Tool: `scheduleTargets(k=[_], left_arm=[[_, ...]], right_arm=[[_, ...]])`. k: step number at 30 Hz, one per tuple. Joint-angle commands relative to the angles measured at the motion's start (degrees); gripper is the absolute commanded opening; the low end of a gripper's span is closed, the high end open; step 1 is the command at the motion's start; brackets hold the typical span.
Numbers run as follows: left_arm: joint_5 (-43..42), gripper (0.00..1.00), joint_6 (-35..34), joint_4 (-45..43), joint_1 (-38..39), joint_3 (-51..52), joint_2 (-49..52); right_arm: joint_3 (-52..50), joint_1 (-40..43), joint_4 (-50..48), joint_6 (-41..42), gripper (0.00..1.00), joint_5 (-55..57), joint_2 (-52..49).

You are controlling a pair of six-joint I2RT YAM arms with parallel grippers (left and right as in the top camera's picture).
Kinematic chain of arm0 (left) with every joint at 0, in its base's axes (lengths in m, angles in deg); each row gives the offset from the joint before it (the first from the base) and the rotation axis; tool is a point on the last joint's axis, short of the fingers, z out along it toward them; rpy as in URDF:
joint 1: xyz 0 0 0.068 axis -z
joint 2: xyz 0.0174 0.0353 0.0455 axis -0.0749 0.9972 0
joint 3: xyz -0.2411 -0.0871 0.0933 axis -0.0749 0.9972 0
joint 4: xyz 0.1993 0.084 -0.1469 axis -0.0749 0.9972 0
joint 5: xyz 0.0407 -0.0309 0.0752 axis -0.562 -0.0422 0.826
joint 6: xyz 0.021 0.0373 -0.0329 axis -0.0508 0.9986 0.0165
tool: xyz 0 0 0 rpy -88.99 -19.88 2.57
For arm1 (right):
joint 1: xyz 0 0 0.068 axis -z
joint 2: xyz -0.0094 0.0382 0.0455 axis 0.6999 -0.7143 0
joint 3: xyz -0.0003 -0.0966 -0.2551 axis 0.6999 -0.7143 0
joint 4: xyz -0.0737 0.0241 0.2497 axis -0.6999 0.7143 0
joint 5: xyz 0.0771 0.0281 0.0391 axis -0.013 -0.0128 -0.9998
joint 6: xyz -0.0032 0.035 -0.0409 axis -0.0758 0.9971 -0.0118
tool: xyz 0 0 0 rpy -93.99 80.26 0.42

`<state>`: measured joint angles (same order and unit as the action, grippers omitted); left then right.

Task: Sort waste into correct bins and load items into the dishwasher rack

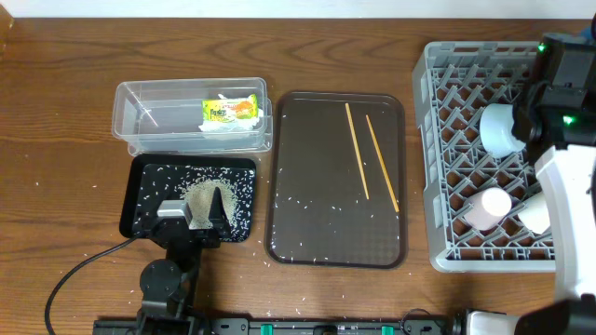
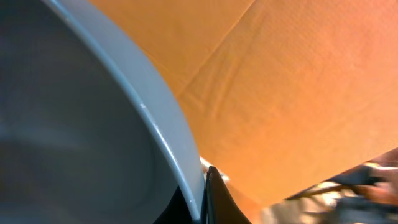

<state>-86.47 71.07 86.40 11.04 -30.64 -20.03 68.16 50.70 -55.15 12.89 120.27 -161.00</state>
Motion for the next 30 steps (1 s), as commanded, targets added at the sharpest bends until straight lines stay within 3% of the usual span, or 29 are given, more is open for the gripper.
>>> scheduleTargets(k=[1, 9, 15, 17, 18, 19, 21, 25, 30], left_arm=[[0.3, 0.94, -0.5, 1.1, -0.5, 1.7, -0.4], [0.3, 0.94, -0.5, 1.1, -0.5, 1.7, -0.4], [0.3, 0.93, -0.5, 1.1, -0.5, 1.7, -0.4], [0.3, 0.93, -0.5, 1.1, -0.5, 1.7, -0.4], [0.3, 0.94, -0.5, 1.1, -0.5, 1.7, -0.4], [0.3, 0.94, -0.4, 1.1, -0.5, 1.7, -0.4], [0.3, 0.93, -0.5, 1.1, -0.5, 1.7, -0.4], [0.3, 0.93, -0.5, 1.1, -0.5, 1.7, -0.4], [0.3, 0.94, -0.5, 1.1, -0.5, 1.7, -0.4]], right_arm=[[0.5, 2.0, -2.1, -11.1, 0.01, 3.8, -3.7], [0.5, 2.2, -13.2, -29.8, 0.02, 6.6, -12.9], [0.5, -0.4, -13.7, -32.0, 0.06, 6.5, -17.4], [0.5, -2.4, -13.7, -31.1, 0.22, 5.2, -17.6], [0.5, -3.5, -13.7, -29.6, 0.41, 4.1, -17.5], [0.5, -4.5, -13.6, -28.9, 0.51, 3.0, -17.2], [0.5, -6.4, -13.9, -28.1, 0.65, 2.3, -16.7], [0.5, -9.4, -13.2, -28.1, 0.76, -4.0, -13.7], [0.5, -12.7, -3.4, -23.6, 0.81, -25.3, -6.8]])
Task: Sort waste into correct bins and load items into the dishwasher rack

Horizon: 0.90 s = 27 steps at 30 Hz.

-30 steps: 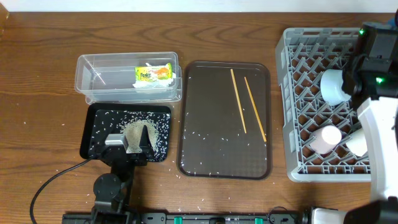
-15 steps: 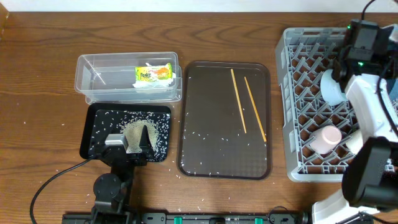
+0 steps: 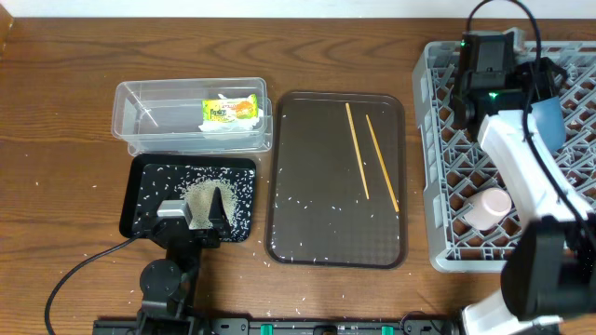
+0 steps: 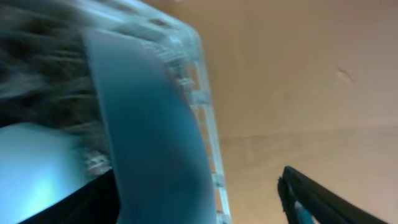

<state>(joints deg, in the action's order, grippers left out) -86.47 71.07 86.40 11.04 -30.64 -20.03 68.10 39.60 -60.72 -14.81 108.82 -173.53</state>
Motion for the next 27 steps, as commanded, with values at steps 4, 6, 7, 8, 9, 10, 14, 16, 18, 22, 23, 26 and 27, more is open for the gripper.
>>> scheduleTargets(k=[4, 6, 7, 8, 9, 10, 14, 16, 18, 22, 23, 26, 27], left_arm=[[0.3, 0.93, -0.5, 1.1, -0.5, 1.7, -0.4], [0.3, 0.93, -0.5, 1.1, -0.5, 1.7, -0.4], [0.3, 0.93, -0.4, 1.1, -0.5, 1.7, -0.4], [0.3, 0.93, -0.5, 1.1, -0.5, 1.7, -0.4], [0.3, 0.93, -0.5, 1.1, -0.5, 1.7, -0.4], [0.3, 0.93, -0.5, 1.1, -0.5, 1.7, -0.4], [0.3, 0.93, -0.4, 1.1, -0.5, 1.7, -0.4], [0.3, 0.93, -0.5, 1.1, -0.5, 1.7, -0.4], [0.3, 0.94, -0.5, 1.1, -0.5, 1.7, -0.4], [0.3, 0.93, -0.5, 1.1, -0.5, 1.7, -0.4], [0.3, 0.93, -0.5, 1.1, -0.5, 1.7, -0.4], [0.3, 0.93, -0.5, 1.1, -0.5, 1.7, -0.4], [0.3, 0.94, -0.5, 1.1, -0.5, 1.7, -0.4]], right_arm=[[0.6, -4.4, 10.1, 14.1, 0.82, -31.7, 11.2], [0.6, -5.9, 13.2, 19.6, 0.82, -40.1, 12.7], [0.6, -6.6, 14.4, 21.4, 0.8, -43.8, 13.1], [0.6, -7.4, 15.6, 23.1, 0.8, -47.3, 13.2], [0.6, -8.1, 16.7, 24.9, 0.79, -49.6, 13.2], [0.5, -8.9, 18.0, 27.2, 0.78, -51.4, 13.0], [0.5, -11.8, 22.4, 33.7, 0.77, -56.8, 11.7], [0.5, -13.7, 24.0, 36.2, 0.75, -60.7, 10.4], [0.1, -15.7, 25.2, 38.9, 0.73, -63.3, 8.4], [-1.1, -20.0, 26.6, 42.8, 0.7, -64.5, 3.0], [-1.2, -20.9, 27.0, 43.4, 0.66, -63.8, 1.3], [-1.2, -21.9, 26.5, 47.8, 0.59, -61.0, -3.5], [-1.2, -21.9, 25.8, 48.9, 0.58, -60.6, -4.9]])
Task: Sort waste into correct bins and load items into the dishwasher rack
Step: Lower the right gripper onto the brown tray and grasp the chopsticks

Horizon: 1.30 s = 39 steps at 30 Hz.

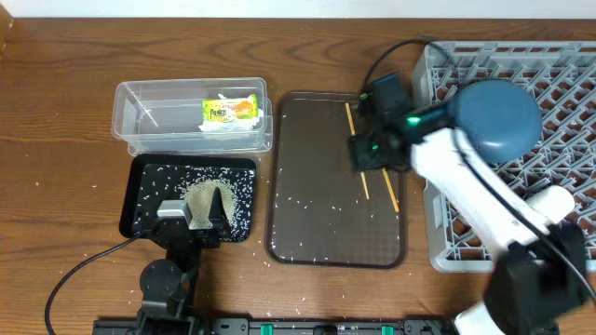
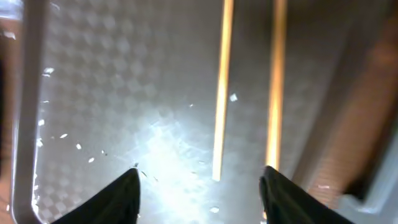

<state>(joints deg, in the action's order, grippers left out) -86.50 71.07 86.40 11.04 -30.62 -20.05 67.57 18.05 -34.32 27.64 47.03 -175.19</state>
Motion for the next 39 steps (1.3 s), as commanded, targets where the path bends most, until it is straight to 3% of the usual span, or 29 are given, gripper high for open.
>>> scheduleTargets(k=[1, 6, 9, 12, 13, 17, 22, 29, 39], left_arm=[[0.3, 0.93, -0.5, 1.1, -0.5, 1.7, -0.4], [0.3, 0.94, -0.5, 1.1, -0.5, 1.7, -0.4], [0.3, 0.94, -0.5, 1.1, -0.5, 1.7, -0.4], [0.3, 0.93, -0.4, 1.1, -0.5, 1.7, -0.4], [0.3, 0.93, -0.5, 1.1, -0.5, 1.7, -0.4], [0.3, 0.94, -0.5, 1.1, -0.5, 1.7, -0.4], [0.3, 0.94, -0.5, 1.1, -0.5, 1.7, -0.4], [0.3, 0.94, -0.5, 1.1, -0.5, 1.7, -0.4], [0.3, 0.94, -0.4, 1.1, -0.5, 1.7, -0.4]], right_arm=[[-0.6, -0.2, -1.7, 7.1, 0.57, 1.3, -4.8], [-0.6, 0.7, -8.2, 8.2, 0.5, 1.2, -12.2], [-0.6, 1.1, -10.0, 9.2, 0.33, 1.1, -15.8], [-0.6, 1.1, -10.4, 9.2, 0.04, 0.9, -18.0], [-0.6, 1.1, -9.9, 9.2, 0.01, 0.9, -18.0], [-0.5, 1.3, -8.2, 9.2, 0.01, 1.0, -15.4], [-0.5, 3.6, -6.7, 5.6, 0.01, 1.2, -5.4], [-0.5, 12.4, -5.7, -2.8, 0.01, 1.6, 9.7], [-0.7, 26.4, -2.9, -13.7, 0.01, 0.9, 8.8]])
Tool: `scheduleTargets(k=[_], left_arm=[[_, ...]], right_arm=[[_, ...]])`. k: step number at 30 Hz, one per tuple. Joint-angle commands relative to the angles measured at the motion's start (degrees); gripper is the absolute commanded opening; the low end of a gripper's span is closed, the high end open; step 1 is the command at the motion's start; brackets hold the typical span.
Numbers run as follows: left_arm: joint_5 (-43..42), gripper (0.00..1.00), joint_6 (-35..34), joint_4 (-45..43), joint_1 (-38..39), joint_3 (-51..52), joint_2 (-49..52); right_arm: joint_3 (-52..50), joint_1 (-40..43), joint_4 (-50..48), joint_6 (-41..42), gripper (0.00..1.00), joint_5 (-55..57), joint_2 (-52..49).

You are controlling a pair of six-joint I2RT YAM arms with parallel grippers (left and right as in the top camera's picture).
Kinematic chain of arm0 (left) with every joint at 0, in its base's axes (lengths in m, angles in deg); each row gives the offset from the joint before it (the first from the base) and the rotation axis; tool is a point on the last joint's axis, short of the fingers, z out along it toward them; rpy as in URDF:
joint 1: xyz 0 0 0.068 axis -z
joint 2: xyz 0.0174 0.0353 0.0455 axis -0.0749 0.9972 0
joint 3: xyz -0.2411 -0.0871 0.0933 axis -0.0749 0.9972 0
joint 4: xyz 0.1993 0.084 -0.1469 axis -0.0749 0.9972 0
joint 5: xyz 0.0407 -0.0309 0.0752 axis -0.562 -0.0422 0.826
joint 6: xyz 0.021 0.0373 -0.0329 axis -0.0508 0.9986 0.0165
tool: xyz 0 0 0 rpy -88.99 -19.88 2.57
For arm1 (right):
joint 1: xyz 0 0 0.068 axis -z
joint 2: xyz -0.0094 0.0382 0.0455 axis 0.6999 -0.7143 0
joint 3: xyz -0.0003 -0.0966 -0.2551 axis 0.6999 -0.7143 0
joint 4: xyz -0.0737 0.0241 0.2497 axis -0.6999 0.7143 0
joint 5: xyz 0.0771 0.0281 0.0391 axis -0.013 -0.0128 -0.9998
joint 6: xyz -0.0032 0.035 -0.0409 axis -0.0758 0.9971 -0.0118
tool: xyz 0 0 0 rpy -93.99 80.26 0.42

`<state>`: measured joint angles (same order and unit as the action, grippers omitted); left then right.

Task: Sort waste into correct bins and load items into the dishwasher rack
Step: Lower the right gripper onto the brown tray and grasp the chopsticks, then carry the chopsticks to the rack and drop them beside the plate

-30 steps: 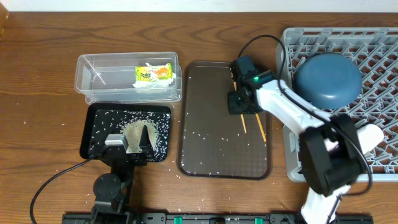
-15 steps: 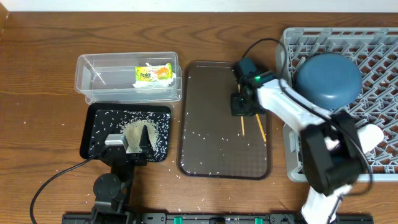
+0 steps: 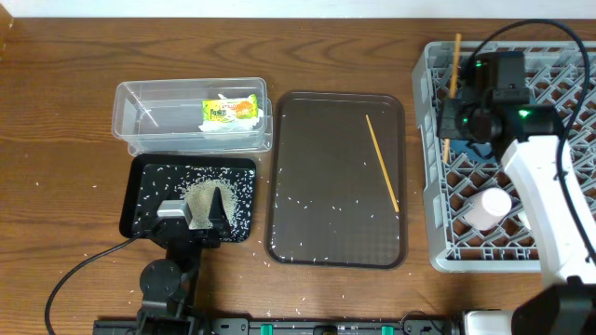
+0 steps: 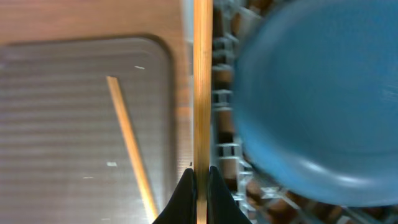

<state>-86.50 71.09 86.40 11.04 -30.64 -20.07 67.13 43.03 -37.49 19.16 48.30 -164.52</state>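
My right gripper (image 3: 463, 121) (image 4: 200, 177) is shut on a wooden chopstick (image 3: 452, 93) (image 4: 203, 93), held over the left edge of the grey dishwasher rack (image 3: 438, 233). A second chopstick (image 3: 382, 163) (image 4: 130, 143) lies on the brown tray (image 3: 307, 233). A blue bowl (image 4: 311, 106) fills the right of the right wrist view, inside the rack. My left gripper (image 3: 197, 212) rests over the black tray of rice (image 3: 149, 186), its fingers apart around nothing.
A clear bin (image 3: 191, 140) at the back left holds a yellow-green wrapper (image 3: 230, 110). A white cup (image 3: 494, 203) lies in the rack's front part. Rice grains are scattered on the brown tray and the table.
My right gripper was open above the two chopsticks on the brown tray. Now it is shut on one of them over the rack's left edge. One chopstick stays on the tray.
First my right gripper was over the rack with its fingers at a bowl's rim. Then the blue bowl sat in the rack with the fingers open beside it. Later the gripper hung open over the tray's chopsticks, and now it holds one at the rack. The left arm stayed still.
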Motion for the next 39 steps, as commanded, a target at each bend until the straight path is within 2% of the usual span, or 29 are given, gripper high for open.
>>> scheduleTargets(k=[1, 3, 5, 7, 12, 17, 21, 23, 25, 29, 35, 38, 39], left_arm=[[0.3, 0.93, -0.5, 1.1, -0.5, 1.7, -0.4], [0.3, 0.94, -0.5, 1.1, -0.5, 1.7, -0.4], [0.3, 0.94, -0.5, 1.1, -0.5, 1.7, -0.4], [0.3, 0.93, -0.5, 1.1, -0.5, 1.7, -0.4], [0.3, 0.93, -0.5, 1.1, -0.5, 1.7, -0.4], [0.3, 0.93, -0.5, 1.1, -0.5, 1.7, -0.4], [0.3, 0.94, -0.5, 1.1, -0.5, 1.7, -0.4], [0.3, 0.94, -0.5, 1.1, -0.5, 1.7, -0.4], [0.3, 0.94, -0.5, 1.1, -0.5, 1.7, -0.4], [0.3, 0.93, -0.5, 1.1, -0.5, 1.7, -0.4], [0.3, 0.93, -0.5, 1.1, -0.5, 1.7, -0.4], [0.3, 0.94, -0.5, 1.1, -0.5, 1.7, -0.4], [0.3, 0.94, -0.5, 1.1, -0.5, 1.7, -0.4]], right_arm=[[-0.2, 1.6, 0.4, -6.2, 0.01, -0.3, -2.7], [-0.2, 1.6, 0.9, -7.3, 0.03, 0.0, -4.2], [-0.2, 1.6, 1.2, -7.2, 0.22, 1.4, -5.8], [-0.2, 1.5, 1.2, -7.2, 0.36, 1.0, -6.3], [-0.2, -1.3, 1.2, -6.6, 0.5, -7.0, -3.7], [-0.4, -9.3, 2.4, -1.0, 0.53, -6.6, -3.3], [-0.9, -16.6, 2.0, 4.9, 0.53, 4.6, -6.2], [-0.9, -19.3, 1.0, 8.2, 0.53, 12.4, -8.9], [-0.9, -20.5, -1.2, 8.7, 0.5, 15.3, -11.9], [-0.9, -20.3, -4.9, 8.7, 0.4, 13.7, -18.1], [-0.9, -20.2, -5.8, 7.6, 0.36, 7.9, -26.6], [-0.9, -20.2, -5.3, 7.1, 0.09, 5.9, -28.5], [-0.9, -20.2, -5.3, 6.7, 0.02, 5.1, -28.6]])
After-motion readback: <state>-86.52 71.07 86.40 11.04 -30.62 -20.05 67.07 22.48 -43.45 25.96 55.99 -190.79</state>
